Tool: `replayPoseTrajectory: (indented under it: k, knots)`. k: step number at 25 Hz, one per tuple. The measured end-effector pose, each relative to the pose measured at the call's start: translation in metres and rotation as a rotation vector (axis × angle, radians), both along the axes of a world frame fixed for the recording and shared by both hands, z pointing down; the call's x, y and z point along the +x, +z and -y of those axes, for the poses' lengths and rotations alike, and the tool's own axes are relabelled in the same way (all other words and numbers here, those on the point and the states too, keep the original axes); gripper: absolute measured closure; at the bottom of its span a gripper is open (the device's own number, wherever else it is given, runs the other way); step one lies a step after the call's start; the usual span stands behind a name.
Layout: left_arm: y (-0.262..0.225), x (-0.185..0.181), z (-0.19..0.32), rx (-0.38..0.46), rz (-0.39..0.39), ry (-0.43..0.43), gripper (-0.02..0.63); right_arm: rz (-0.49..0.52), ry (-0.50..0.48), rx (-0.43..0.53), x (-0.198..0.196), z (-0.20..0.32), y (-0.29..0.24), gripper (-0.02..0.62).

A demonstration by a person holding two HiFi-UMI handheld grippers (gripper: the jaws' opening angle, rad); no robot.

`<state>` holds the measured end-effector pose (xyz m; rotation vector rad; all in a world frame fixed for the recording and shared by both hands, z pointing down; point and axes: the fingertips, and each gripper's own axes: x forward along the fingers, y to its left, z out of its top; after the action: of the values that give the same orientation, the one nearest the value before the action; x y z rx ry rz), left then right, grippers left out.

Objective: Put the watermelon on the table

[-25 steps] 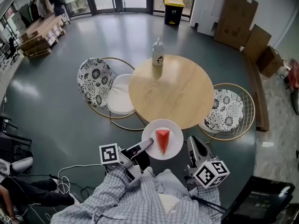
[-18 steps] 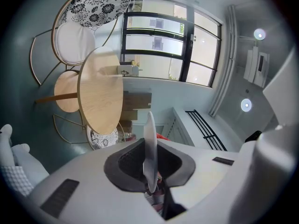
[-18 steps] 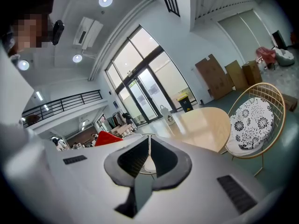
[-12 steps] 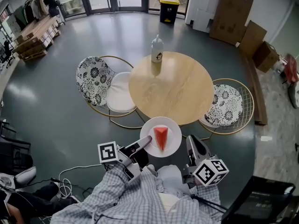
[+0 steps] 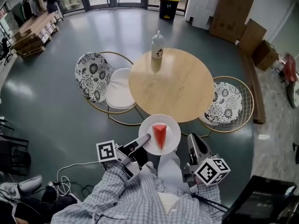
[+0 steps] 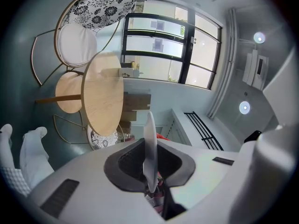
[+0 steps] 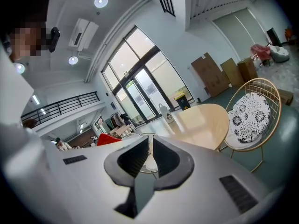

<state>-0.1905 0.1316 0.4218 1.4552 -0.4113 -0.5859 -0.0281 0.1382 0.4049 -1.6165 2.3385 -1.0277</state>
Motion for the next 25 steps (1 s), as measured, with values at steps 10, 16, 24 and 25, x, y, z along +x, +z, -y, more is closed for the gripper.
replayPoseTrajectory:
  k: [10, 16, 24, 25]
  knots:
    - [0.001, 0.002, 0.023, 0.013, 0.019, -0.017, 0.564, 0.082, -0.058, 0.004, -0.011, 0.024, -0.005, 0.577]
    - [0.002, 0.009, 0.04, 0.018, 0.03, -0.019, 0.564, 0.14, -0.116, -0.028, -0.016, 0.042, -0.001, 0.528]
    - [-0.003, 0.026, 0.071, 0.014, 0.016, -0.058, 0.565, 0.138, -0.202, -0.078, -0.011, 0.077, 0.005, 0.528]
    - [-0.003, 0.028, 0.075, 0.017, 0.019, -0.059, 0.565, 0.142, -0.206, -0.081, -0.009, 0.081, 0.006, 0.528]
